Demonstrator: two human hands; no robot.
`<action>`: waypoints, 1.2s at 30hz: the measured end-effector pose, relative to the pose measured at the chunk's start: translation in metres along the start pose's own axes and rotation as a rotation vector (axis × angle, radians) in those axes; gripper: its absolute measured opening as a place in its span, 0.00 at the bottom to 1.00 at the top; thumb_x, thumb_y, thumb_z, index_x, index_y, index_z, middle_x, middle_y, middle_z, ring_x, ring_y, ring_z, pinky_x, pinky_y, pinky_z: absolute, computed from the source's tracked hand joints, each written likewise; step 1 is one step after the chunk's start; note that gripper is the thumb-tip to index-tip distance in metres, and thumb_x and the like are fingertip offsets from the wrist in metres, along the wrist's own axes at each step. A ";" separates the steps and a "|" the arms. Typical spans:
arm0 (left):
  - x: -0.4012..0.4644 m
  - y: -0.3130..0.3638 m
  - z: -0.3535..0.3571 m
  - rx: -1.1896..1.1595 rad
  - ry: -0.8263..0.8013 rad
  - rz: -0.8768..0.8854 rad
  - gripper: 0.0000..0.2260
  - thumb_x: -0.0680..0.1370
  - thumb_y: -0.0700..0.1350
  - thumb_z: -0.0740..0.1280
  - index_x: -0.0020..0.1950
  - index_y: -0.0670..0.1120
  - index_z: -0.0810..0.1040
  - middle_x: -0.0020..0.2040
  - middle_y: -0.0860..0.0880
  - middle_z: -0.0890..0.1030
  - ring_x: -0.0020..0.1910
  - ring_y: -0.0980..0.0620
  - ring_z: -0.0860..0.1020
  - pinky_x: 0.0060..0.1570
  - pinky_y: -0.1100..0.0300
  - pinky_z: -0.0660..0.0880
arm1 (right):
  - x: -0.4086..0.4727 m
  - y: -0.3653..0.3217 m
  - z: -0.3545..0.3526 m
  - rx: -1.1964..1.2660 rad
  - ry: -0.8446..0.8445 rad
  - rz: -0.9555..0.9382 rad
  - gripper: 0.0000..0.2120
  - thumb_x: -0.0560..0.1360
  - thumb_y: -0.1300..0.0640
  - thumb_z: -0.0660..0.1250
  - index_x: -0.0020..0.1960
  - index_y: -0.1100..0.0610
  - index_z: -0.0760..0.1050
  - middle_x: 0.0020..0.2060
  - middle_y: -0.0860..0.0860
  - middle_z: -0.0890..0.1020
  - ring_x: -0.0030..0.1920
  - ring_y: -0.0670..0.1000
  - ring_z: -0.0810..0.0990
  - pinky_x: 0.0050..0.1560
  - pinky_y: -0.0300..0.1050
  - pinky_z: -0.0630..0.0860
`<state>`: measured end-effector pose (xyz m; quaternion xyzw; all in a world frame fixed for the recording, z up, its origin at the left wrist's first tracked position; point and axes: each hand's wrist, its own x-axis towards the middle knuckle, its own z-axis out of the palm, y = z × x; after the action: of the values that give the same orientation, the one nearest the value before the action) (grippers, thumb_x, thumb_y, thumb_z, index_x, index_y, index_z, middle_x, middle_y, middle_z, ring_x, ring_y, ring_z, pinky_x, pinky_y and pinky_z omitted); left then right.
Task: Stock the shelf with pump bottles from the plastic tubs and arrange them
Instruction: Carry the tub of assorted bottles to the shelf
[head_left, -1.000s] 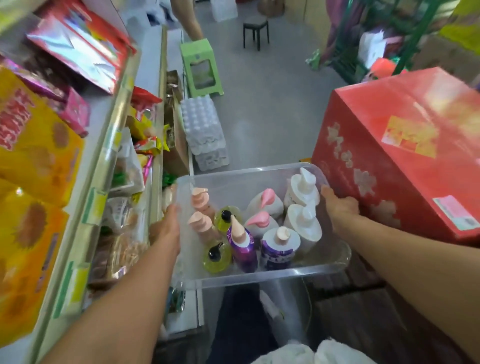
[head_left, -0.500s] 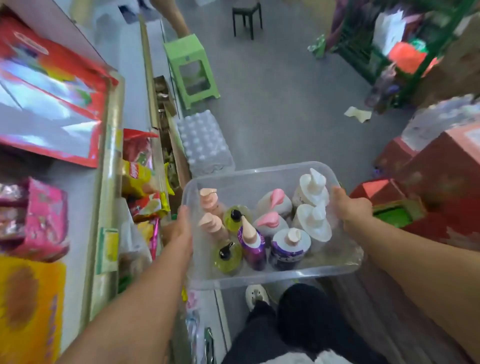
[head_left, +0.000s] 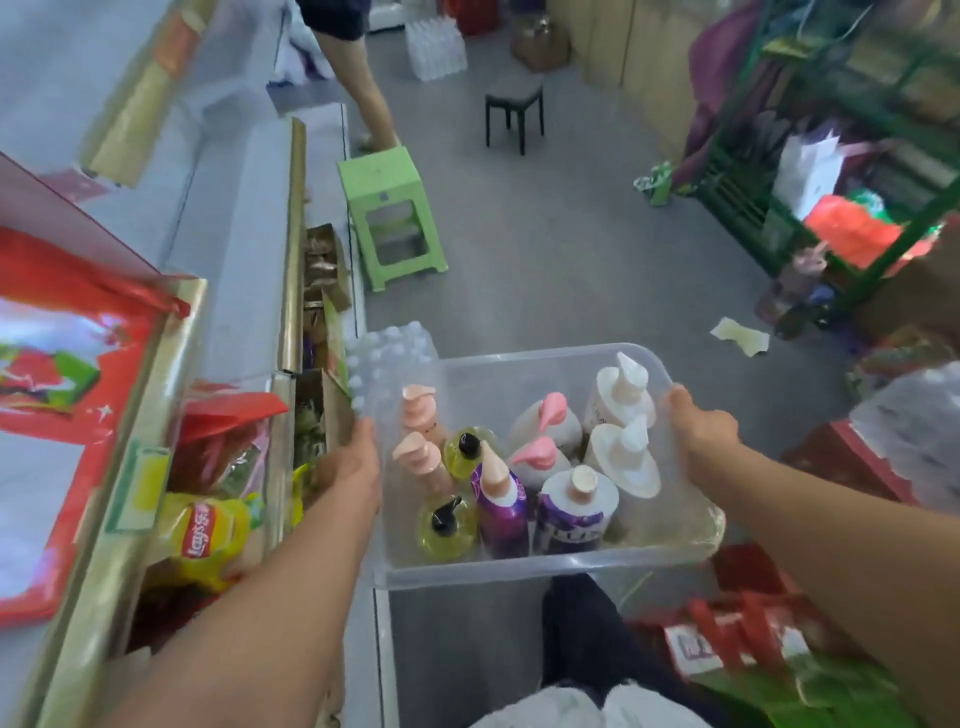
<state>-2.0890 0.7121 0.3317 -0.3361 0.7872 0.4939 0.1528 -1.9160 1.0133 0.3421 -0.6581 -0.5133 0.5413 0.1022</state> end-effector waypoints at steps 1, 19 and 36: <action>0.013 0.013 0.019 -0.013 -0.007 -0.021 0.40 0.58 0.68 0.66 0.60 0.42 0.76 0.57 0.40 0.80 0.53 0.37 0.79 0.57 0.42 0.76 | 0.018 -0.018 0.009 -0.011 -0.001 0.006 0.38 0.73 0.37 0.62 0.72 0.63 0.63 0.64 0.61 0.73 0.62 0.65 0.74 0.62 0.58 0.72; 0.170 0.283 0.244 -0.148 0.119 -0.098 0.29 0.70 0.62 0.66 0.60 0.41 0.74 0.55 0.41 0.79 0.51 0.40 0.78 0.54 0.47 0.77 | 0.243 -0.351 0.223 -0.216 -0.105 -0.093 0.33 0.74 0.39 0.62 0.68 0.63 0.69 0.59 0.59 0.77 0.57 0.64 0.76 0.57 0.54 0.74; 0.371 0.519 0.345 -0.446 0.217 -0.276 0.31 0.64 0.66 0.70 0.53 0.41 0.77 0.50 0.41 0.81 0.48 0.42 0.81 0.47 0.48 0.80 | 0.371 -0.636 0.517 -0.386 -0.313 -0.219 0.34 0.69 0.38 0.66 0.64 0.62 0.72 0.55 0.58 0.80 0.51 0.62 0.80 0.47 0.50 0.76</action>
<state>-2.7434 1.0246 0.3093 -0.5164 0.6176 0.5906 0.0557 -2.7396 1.3746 0.3529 -0.5142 -0.6848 0.5142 -0.0477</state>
